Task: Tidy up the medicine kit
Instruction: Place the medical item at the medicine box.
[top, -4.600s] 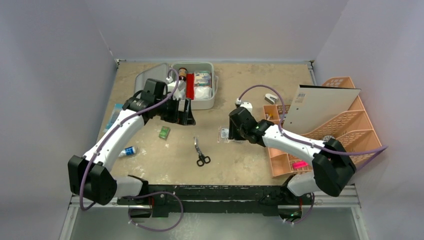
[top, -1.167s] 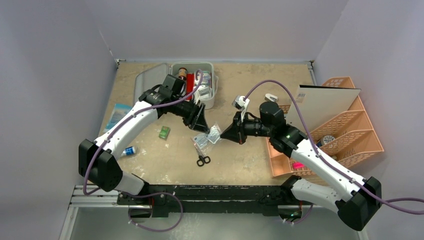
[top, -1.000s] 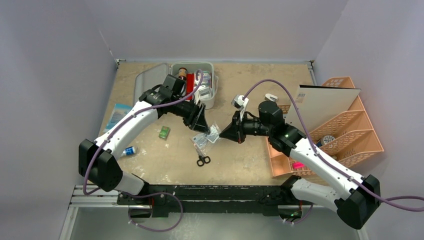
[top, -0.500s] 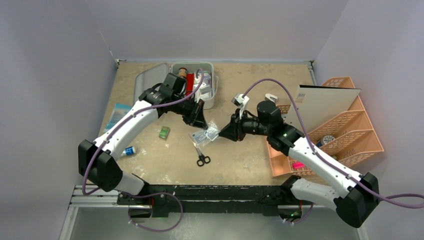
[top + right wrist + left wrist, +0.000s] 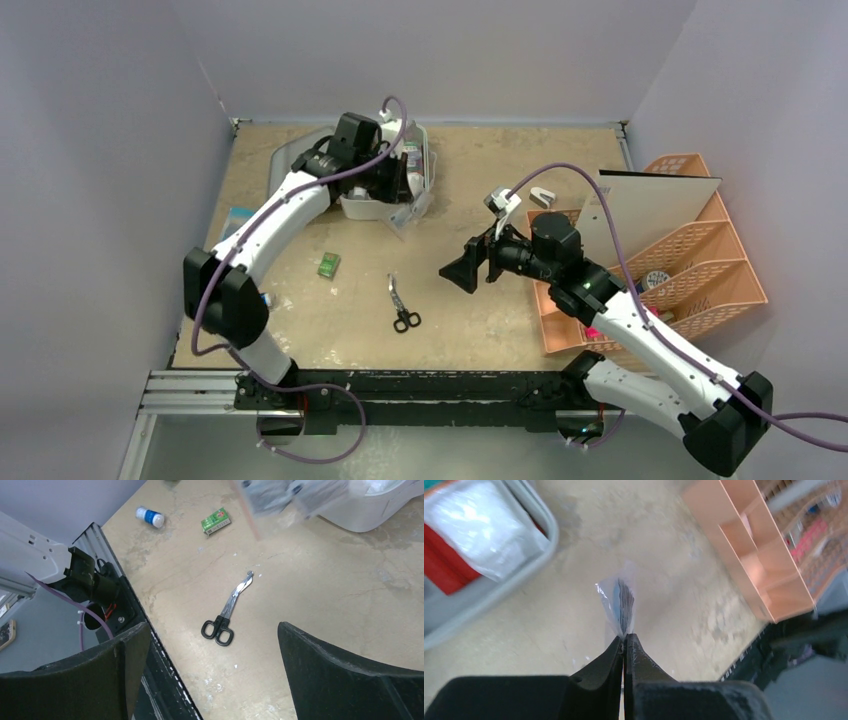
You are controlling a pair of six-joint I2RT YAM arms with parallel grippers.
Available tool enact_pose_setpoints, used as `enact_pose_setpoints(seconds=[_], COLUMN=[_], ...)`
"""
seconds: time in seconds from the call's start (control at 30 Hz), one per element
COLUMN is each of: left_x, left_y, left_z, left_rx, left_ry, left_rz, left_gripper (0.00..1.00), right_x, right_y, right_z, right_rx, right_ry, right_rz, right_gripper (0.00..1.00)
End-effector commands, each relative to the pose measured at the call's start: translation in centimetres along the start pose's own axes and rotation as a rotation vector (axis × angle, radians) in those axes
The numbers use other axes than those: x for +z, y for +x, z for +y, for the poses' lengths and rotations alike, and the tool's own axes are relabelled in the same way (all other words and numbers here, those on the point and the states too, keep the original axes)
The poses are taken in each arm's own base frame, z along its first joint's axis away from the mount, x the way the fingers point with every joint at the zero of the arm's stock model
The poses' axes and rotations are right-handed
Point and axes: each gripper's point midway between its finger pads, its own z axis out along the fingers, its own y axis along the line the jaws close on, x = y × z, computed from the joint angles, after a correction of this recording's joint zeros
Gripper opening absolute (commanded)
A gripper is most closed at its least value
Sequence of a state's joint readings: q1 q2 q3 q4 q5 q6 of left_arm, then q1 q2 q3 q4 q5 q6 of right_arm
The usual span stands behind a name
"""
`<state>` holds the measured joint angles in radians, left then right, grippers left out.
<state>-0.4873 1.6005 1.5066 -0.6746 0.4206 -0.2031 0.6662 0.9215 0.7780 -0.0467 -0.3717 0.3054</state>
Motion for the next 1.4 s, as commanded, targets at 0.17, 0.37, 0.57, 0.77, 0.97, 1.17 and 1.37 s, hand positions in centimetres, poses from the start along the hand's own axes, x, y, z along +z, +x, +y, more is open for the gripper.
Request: enact_pose_setpoints(seconds=[0.17, 0.37, 0.57, 0.77, 0.97, 1.17, 1.37], left_x=[2.4, 4.4, 6.3, 8.8, 11.2, 12.4, 11.9], left_y=[-10.2, -13.5, -15.0, -15.5, -14.5, -13.4, -12.5], left_z=[10.3, 14.7, 18.2, 20.4, 22.7, 25.2, 27.0], left_rx=[-0.116, -0.144, -0.231, -0.309, -0.344, -0.369, -0.37], left_ry=[-0.236, -0.299, -0.27, -0.184, -0.165, -0.194, -0.265], left_rz=[-0.255, -0.338, -0.411, -0.433, -0.433, -0.425, -0.423], left_gripper=[0.0, 0.0, 0.0, 0.0, 0.0, 0.0, 0.0], right_x=[-0.3, -0.1, 0.5, 1.4, 1.9, 2.0, 1.6], right_y=[-0.9, -1.5, -1.6, -2.1, -2.6, -2.3, -2.2], right_z=[0.0, -0.2, -0.9, -1.1, -1.4, -1.8, -1.8], right_rx=[-0.017, -0.024, -0.028, -0.022, -0.042, -0.033, -0.047], right_ry=[0.012, 0.025, 0.055, 0.054, 0.066, 0.079, 0.092], right_rz=[-0.02, -0.019, -0.006, 0.001, 0.003, 0.011, 0.03], right_gripper=[0.99, 0.99, 0.99, 0.99, 0.99, 0.99, 0.99])
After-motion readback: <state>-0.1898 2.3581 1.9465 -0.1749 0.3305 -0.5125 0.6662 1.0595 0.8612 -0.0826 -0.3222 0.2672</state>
